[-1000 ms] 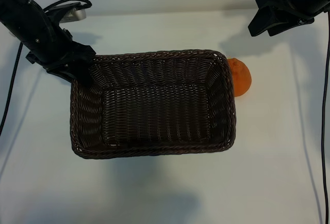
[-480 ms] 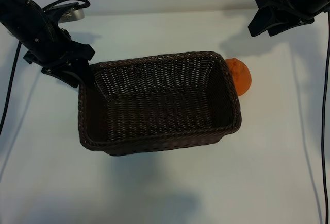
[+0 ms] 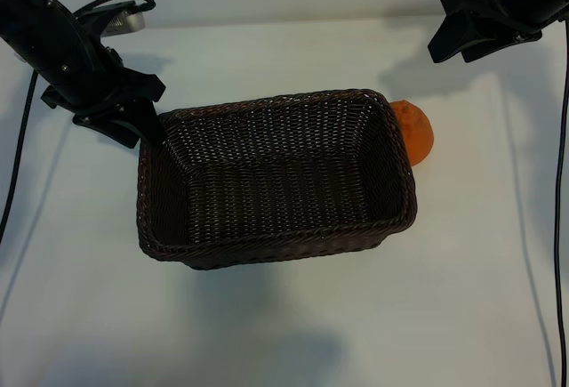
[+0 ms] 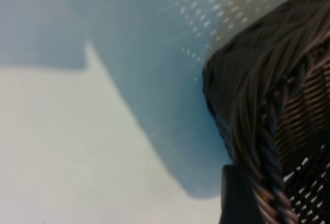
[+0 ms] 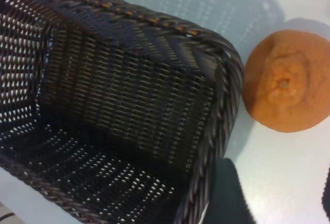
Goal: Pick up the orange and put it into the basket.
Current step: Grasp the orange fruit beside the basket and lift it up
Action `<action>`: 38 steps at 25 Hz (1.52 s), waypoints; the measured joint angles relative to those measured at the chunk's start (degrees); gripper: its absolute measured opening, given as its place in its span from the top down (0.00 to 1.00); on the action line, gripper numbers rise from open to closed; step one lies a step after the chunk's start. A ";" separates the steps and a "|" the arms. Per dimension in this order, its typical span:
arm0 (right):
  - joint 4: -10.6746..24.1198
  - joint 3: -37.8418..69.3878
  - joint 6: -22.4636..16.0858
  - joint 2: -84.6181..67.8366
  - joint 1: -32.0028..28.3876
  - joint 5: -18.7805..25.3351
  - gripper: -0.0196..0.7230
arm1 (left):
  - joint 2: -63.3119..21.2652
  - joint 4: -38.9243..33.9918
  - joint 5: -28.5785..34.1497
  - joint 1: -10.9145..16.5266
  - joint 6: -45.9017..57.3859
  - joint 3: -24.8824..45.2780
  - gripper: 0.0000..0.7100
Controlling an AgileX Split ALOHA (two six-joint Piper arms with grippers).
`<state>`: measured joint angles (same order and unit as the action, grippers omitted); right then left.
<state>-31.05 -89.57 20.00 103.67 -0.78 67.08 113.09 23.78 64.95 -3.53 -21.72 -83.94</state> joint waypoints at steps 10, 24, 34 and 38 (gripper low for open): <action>0.00 0.00 0.00 0.00 0.00 0.00 0.38 | -1.35 0.13 2.42 2.32 4.17 -4.41 0.38; 0.00 0.00 0.00 0.00 0.00 0.00 0.38 | -15.74 9.83 2.42 4.94 3.30 -1.81 0.38; 0.00 0.00 0.00 0.00 0.00 -0.23 0.38 | -19.28 14.50 2.42 4.94 -3.36 10.45 0.38; 0.00 0.00 0.00 0.00 0.00 -0.64 0.38 | -20.76 16.38 2.42 4.94 -4.94 11.22 0.38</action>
<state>-31.05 -89.57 20.00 103.67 -0.78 66.44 92.33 40.17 67.37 1.40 -26.66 -72.72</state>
